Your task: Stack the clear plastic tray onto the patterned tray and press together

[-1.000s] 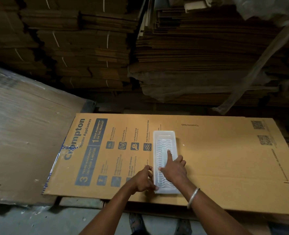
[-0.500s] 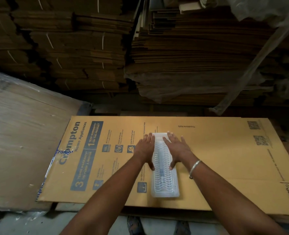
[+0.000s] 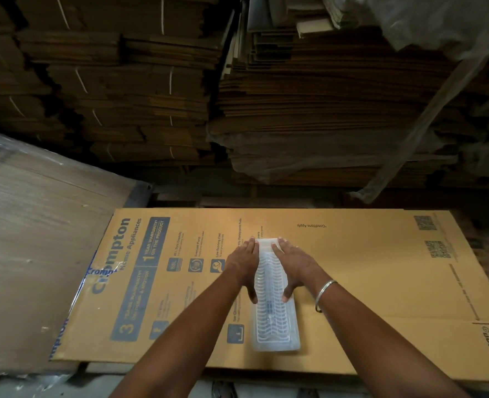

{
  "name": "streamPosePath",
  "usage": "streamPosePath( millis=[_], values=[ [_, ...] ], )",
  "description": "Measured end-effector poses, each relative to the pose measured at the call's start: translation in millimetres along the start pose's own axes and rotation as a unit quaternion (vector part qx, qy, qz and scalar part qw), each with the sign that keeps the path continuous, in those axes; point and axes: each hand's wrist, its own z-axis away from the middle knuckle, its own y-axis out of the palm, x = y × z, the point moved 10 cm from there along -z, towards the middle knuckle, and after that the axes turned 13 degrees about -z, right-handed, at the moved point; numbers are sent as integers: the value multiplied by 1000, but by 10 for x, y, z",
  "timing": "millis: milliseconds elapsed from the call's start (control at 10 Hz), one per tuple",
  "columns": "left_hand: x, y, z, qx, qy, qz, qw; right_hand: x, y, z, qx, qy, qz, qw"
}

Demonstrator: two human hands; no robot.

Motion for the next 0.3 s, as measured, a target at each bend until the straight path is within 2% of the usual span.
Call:
streamPosePath(
  millis=[100, 200, 300],
  values=[
    [48, -41, 29, 4, -3, 60, 998, -16, -32, 9, 0, -2, 2, 1000],
    [169, -119, 64, -22, -32, 120, 992, -4, -118, 28, -41, 7, -19, 999],
    [346, -301, 131, -101, -80, 113, 985, 3, -317, 72, -144, 12, -21, 989]
  ],
)
